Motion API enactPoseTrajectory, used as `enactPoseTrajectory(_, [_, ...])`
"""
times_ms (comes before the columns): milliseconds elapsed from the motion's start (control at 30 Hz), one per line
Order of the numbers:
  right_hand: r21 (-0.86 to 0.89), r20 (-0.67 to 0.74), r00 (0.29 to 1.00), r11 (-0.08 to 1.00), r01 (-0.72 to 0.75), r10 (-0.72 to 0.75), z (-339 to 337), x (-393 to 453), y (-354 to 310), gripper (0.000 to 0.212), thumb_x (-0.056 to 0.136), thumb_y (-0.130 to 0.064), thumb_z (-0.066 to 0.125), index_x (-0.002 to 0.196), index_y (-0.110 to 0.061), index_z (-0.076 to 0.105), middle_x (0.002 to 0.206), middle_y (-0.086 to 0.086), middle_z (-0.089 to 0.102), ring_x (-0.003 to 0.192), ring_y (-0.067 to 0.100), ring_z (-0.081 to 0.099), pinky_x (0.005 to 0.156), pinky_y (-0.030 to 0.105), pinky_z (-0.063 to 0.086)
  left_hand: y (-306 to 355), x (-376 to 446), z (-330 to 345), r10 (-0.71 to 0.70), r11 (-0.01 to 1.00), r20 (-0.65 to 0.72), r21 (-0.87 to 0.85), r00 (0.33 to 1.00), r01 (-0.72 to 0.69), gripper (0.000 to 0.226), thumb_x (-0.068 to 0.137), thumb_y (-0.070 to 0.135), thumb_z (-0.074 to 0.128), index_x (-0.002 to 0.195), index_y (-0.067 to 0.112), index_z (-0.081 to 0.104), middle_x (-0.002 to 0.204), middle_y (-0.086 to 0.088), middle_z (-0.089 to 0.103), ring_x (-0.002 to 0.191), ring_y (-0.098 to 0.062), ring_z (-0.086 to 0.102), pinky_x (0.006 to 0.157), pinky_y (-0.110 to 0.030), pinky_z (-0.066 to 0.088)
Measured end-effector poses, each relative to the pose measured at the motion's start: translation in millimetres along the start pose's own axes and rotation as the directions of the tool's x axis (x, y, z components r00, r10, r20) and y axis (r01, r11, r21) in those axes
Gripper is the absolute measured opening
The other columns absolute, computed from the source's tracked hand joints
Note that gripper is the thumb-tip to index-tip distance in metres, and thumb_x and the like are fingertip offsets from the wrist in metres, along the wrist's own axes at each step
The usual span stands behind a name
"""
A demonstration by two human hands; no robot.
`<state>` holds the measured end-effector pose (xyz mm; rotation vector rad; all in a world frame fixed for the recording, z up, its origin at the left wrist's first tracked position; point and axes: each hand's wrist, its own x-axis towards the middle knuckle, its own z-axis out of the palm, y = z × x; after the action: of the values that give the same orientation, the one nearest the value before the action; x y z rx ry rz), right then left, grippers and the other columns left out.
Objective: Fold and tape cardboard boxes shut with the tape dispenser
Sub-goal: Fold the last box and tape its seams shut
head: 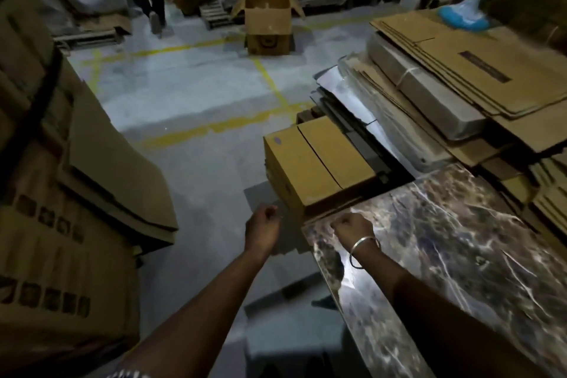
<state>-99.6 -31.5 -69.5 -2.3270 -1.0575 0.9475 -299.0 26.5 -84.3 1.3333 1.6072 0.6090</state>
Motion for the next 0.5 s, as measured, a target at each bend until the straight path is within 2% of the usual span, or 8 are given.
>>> enactPoseTrajectory(100, [0.012,0.006,0.999,0.999,0.031,-0.031,0,50,-22,0.033,0.087,-0.037,0.064,0.094,-0.007,0.077,0.103,0.021,0.073,0.104,0.038,0.065,0.075,0.029,0.04,7,45,8,-0.022,0.999,-0.008,0.03,1.0,0.022,0.019,0.1,0.019,0.054,0.117,0.02,0.064,0.116,-0.005,0.066,0.103,-0.023,0.062,0.084,-0.031,0.05])
enactPoseTrajectory(233, [0.028,0.032,0.999,0.999,0.041,-0.042,-3,125,-48,0.026,0.091,-0.025,0.068,0.096,-0.002,0.076,0.099,0.02,0.074,0.1,0.034,0.068,0.081,0.032,0.048,21,104,20,-0.054,0.997,-0.001,0.061,0.999,0.054,0.02,0.098,0.014,0.056,0.117,0.017,0.064,0.119,-0.008,0.066,0.106,-0.026,0.061,0.087,-0.031,0.049])
enactPoseTrajectory(367, [0.04,0.072,0.997,0.999,0.006,-0.009,-6,195,-64,0.023,0.09,-0.025,0.068,0.09,-0.004,0.076,0.094,0.02,0.074,0.098,0.035,0.068,0.085,0.036,0.051,36,154,30,-0.111,0.99,0.004,0.088,0.994,0.11,0.02,0.098,0.015,0.056,0.116,0.012,0.063,0.117,-0.011,0.065,0.105,-0.029,0.061,0.085,-0.032,0.049])
enactPoseTrajectory(500, [0.02,0.08,0.997,1.0,-0.023,0.021,-10,254,-77,0.03,0.092,-0.027,0.066,0.108,-0.002,0.074,0.108,0.018,0.072,0.105,0.034,0.065,0.089,0.034,0.049,44,203,45,-0.152,0.986,0.01,0.077,0.988,0.151,0.014,0.095,0.016,0.059,0.108,0.013,0.063,0.11,-0.011,0.066,0.1,-0.029,0.061,0.082,-0.033,0.049])
